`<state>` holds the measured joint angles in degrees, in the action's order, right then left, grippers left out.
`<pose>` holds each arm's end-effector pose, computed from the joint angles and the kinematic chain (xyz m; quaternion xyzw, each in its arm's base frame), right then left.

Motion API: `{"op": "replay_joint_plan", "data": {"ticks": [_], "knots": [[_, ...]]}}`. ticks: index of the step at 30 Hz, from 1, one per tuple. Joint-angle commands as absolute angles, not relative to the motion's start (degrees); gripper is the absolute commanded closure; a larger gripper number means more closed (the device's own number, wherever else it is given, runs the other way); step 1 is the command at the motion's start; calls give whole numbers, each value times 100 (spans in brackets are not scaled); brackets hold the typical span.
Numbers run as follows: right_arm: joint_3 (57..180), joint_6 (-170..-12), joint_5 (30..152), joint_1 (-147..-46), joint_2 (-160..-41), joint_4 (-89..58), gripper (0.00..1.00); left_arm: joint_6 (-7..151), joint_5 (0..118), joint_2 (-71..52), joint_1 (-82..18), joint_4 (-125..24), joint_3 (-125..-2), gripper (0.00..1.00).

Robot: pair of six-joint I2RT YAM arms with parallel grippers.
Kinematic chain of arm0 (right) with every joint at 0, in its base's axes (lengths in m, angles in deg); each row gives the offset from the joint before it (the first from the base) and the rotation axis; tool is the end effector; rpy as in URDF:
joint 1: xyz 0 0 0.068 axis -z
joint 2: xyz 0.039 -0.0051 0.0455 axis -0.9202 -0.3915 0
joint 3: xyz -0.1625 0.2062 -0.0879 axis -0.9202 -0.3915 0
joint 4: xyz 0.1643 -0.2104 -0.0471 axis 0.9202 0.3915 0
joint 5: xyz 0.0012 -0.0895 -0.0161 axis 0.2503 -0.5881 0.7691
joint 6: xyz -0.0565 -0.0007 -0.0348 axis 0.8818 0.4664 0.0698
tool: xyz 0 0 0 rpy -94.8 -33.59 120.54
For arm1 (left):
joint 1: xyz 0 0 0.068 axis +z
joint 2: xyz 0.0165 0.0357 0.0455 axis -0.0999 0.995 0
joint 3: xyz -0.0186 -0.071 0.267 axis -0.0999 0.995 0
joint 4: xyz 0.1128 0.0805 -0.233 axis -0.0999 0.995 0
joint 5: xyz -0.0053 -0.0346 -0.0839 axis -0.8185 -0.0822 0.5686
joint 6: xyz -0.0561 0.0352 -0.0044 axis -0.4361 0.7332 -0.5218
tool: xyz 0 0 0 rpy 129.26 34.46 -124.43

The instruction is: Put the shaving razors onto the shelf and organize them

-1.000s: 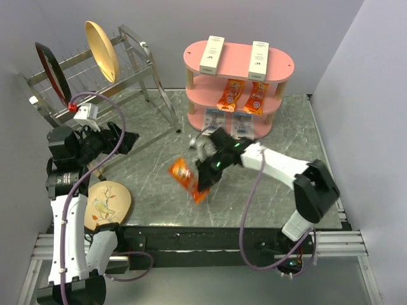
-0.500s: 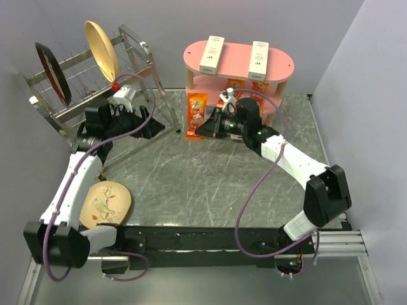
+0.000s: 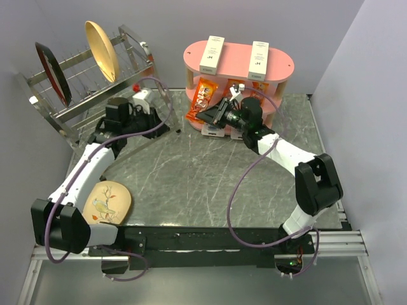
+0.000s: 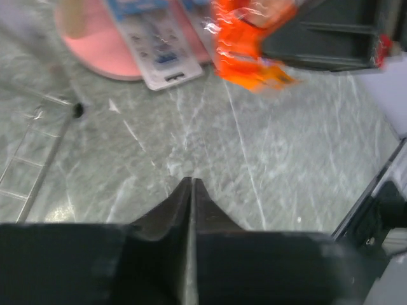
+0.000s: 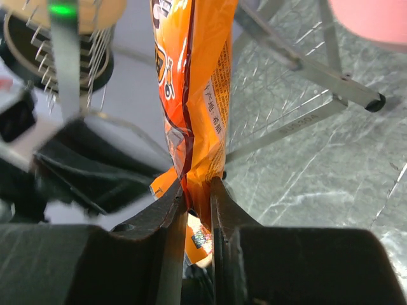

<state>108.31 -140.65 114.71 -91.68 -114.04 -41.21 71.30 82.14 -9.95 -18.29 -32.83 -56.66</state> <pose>0.3644 0.1975 0.2993 0.0187 0.7291 0.5754 0.3702 0.3041 -0.0959 0.3394 0.1490 0.8120 -0.3339 0.4549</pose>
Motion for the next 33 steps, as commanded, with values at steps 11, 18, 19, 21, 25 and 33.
{"op": "replay_joint_plan", "data": {"ticks": [11, 18, 19, 21, 25, 33], "knots": [[11240, -14222, 10782, -9200, -11458, -3400, 94, 6850, 8517, 100, -2489, -4829, -5670, 99], [11266, -14371, 10790, -9182, -11607, -3364, 92, 6578, 8289, 416, -2709, -5584, -5654, 99], [11301, -14362, 10782, -9174, -11625, -3347, 91, 6551, 8245, 451, -2735, -5724, -5644, 99], [11424, -14292, 10746, -9174, -11695, -3250, 91, 6542, 8210, 504, -2832, -5795, -5662, 99], [11627, -14230, 10729, -9156, -11818, -3110, 91, 6577, 8166, 671, -2955, -5901, -5671, 99], [11776, -14266, 10641, -9138, -11941, -2925, 78, 6551, 8008, 996, -3061, -6156, -5890, 99]]}}
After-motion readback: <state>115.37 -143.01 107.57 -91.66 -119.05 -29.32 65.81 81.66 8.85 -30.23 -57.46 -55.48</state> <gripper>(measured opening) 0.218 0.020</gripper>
